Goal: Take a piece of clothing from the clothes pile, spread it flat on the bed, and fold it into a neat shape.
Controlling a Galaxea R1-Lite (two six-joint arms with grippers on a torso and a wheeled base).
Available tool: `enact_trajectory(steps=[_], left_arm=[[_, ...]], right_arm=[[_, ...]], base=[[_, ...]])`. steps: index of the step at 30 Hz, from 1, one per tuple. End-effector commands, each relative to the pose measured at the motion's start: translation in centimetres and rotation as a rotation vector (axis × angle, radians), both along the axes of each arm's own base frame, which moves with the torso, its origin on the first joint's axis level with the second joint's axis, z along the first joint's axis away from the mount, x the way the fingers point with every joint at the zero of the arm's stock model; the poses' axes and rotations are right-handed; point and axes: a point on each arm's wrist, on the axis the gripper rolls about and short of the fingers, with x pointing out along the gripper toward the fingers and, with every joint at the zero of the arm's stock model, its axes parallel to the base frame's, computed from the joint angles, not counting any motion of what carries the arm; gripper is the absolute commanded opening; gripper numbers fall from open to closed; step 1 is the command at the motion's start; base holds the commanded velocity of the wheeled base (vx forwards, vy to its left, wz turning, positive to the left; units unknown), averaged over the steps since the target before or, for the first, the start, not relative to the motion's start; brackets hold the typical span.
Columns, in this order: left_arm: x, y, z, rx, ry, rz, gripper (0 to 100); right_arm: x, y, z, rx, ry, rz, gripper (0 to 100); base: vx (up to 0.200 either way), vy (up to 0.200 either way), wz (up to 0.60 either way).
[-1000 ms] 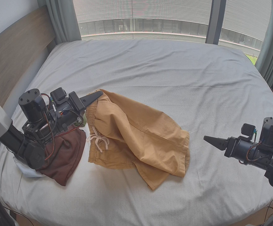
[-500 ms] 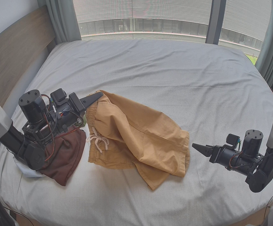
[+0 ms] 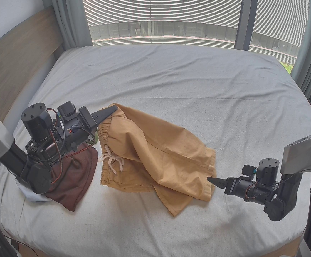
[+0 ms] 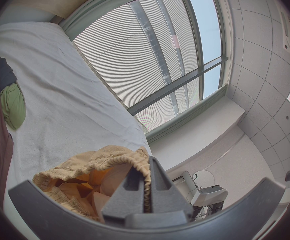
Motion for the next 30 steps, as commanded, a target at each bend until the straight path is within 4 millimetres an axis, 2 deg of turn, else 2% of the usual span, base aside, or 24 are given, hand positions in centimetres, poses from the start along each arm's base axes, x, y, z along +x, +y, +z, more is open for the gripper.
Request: enact_trajectory(steps=[1,10,20,30], left_arm=[[-0.2,-0.1,-0.1,0.001,0.004,-0.005,0],[-0.2,-0.2,-0.1,0.001,0.007,-0.008,0],[-0.3,-0.3,-0.1,0.001,0.007,-0.01,0],[-0.3,-0.3,-0.2,0.002,0.003,-0.01,0]], right_arm=[[0.8,0.7,-1.7,-0.007,0.023,0.012,100],[3.6,1.4,-2.3,0.009,-0.049,0.004,100],[5.6,1.8,-3.1,0.011,-0.096,-0.031,100],[6.6,2.8,-2.8,0.062,-0.113,-0.021,100]], base=[[0.0,0.0,0.0],[0.0,0.0,0.0],[0.0,0.0,0.0],[0.0,0.0,0.0]])
